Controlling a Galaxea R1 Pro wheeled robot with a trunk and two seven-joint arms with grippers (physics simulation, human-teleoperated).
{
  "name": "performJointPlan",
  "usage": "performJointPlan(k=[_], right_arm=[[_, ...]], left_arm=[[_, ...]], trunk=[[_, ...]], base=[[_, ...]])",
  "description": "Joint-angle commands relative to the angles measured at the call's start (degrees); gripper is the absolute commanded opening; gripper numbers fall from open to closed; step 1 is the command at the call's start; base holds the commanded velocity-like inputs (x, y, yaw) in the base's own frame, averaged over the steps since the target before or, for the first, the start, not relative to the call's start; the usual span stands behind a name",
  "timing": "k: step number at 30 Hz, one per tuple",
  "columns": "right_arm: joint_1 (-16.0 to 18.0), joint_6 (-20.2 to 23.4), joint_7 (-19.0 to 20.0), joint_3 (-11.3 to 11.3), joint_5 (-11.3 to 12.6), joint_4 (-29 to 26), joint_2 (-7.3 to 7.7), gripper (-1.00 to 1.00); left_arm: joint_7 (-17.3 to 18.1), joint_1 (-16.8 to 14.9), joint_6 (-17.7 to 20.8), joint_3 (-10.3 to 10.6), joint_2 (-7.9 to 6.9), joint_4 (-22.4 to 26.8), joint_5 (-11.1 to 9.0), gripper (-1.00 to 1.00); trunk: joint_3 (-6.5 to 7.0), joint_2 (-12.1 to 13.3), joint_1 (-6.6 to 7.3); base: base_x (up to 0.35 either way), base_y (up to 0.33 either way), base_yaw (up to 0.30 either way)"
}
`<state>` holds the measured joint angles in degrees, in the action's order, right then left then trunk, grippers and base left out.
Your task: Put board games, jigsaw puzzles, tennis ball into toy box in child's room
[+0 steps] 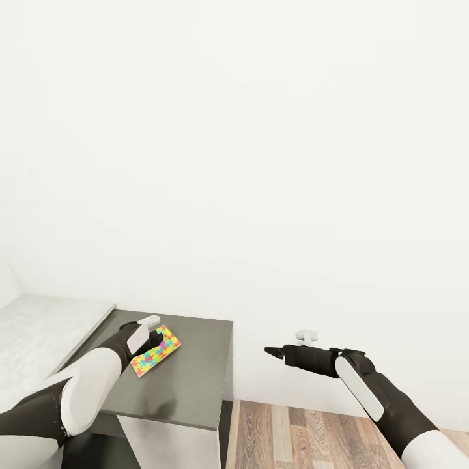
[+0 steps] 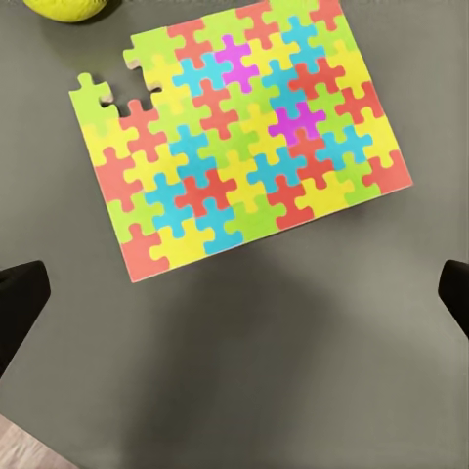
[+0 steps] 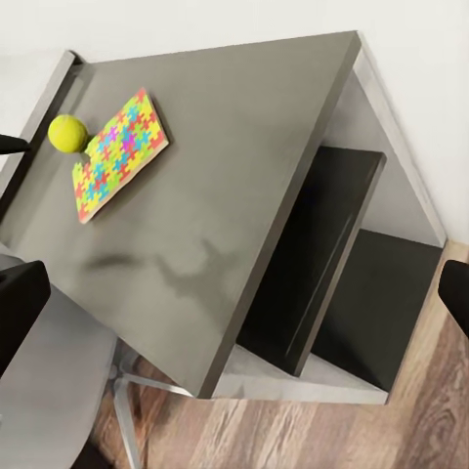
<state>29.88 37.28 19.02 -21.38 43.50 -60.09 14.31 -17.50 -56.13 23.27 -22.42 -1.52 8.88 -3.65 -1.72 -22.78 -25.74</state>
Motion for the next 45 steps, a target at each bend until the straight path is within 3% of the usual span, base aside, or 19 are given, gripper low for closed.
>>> performJointPlan(k=[1,14,24,45], right_arm=[[0.0,0.2,0.0,-0.1,0.1,0.0,0.07,1.00],[0.1,0.2,0.1,-0.2,0.1,-0.1,0.02,1.00],[0.0,0.2,0.1,-0.1,0.1,0.0,0.07,1.00],[0.1,0.2,0.0,-0.2,0.1,-0.2,0.03,1.00]], left_arm=[[-0.3,0.0,0.2,0.1,0.01,0.1,-0.4,1.00],[-0.3,0.0,0.1,0.1,-0.08,0.1,-0.4,1.00],[-0.2,0.2,-4.5,0.1,-0.48,0.0,-0.4,1.00],[-0.2,0.3,-5.4,0.0,-0.11,-0.1,-0.2,1.00]], trunk=[[-0.14,-0.1,-0.04],[-0.14,-0.1,-0.04],[-0.24,-0.1,-0.04],[-0.91,-0.1,-0.04]], base=[[0.000,0.000,0.000],[0.000,0.000,0.000],[0.014,0.045,0.009],[0.047,0.011,0.026]])
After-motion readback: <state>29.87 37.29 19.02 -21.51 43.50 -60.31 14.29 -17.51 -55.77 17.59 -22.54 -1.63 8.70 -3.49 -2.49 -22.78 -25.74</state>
